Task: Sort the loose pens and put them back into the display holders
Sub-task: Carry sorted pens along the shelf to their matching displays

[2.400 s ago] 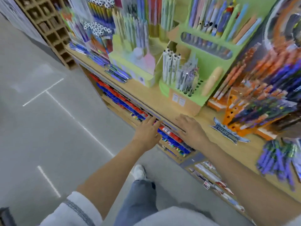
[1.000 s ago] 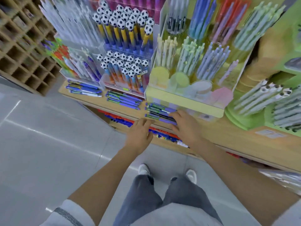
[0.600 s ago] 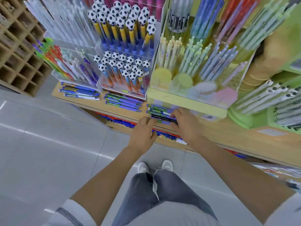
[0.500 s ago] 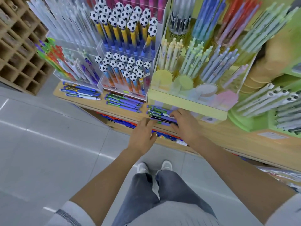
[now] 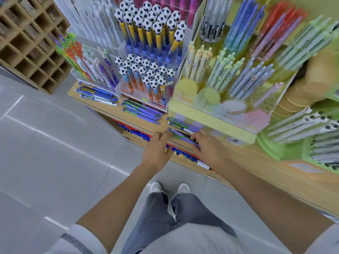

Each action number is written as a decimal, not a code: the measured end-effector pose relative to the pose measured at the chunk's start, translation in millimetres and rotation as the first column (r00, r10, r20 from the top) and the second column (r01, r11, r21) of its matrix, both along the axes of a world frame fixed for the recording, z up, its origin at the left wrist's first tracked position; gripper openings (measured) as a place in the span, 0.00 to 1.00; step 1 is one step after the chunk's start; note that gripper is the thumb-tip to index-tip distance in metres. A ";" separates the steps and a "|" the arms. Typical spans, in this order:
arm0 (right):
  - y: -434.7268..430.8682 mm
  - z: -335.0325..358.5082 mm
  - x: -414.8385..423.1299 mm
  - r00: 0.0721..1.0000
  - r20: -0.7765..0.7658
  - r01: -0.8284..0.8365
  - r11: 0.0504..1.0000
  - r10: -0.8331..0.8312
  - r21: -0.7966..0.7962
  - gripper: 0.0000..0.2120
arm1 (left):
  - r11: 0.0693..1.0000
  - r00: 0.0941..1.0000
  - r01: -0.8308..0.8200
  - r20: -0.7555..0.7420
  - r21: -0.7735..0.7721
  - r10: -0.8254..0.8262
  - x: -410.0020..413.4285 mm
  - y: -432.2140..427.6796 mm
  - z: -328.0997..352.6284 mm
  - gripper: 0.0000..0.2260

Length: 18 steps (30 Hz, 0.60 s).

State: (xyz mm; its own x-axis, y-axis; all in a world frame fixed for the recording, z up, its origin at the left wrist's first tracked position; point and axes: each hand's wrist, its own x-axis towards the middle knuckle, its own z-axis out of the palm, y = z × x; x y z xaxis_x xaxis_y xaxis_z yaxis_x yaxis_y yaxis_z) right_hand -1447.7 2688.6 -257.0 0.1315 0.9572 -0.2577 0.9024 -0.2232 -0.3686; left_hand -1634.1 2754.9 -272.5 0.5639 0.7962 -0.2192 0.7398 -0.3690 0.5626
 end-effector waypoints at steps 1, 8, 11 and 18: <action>1.3 -0.3 -1.3 1.000 0.025 0.000 1.000 0.000 -0.008 0.11 | 1.000 1.000 -0.005 -0.003 -0.001 0.005 -0.6 -1.4 -0.3 0.21; 12.0 -2.3 -6.1 0.970 0.210 -0.110 0.992 0.120 -0.059 0.11 | 0.999 0.999 -0.034 0.008 -0.030 0.034 -0.4 -5.7 -1.0 0.21; 12.8 -3.6 -6.1 0.981 0.165 -0.088 0.994 0.098 -0.070 0.10 | 0.996 0.997 -0.060 0.050 -0.073 0.063 1.0 -4.2 -0.2 0.19; 10.9 2.5 -11.0 0.959 -0.280 0.058 0.997 -0.040 0.056 0.06 | 0.739 0.858 -0.253 0.208 -0.625 0.470 16.6 -5.2 14.6 0.16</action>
State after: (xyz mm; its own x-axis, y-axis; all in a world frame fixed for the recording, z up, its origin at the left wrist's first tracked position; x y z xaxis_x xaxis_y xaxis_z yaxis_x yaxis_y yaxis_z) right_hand -1458.8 2699.5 -254.5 0.1103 0.9669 -0.2299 0.7502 -0.2328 -0.6188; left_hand -1617.5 2749.6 -257.9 0.3807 0.7470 -0.5451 0.4763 0.3469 0.8080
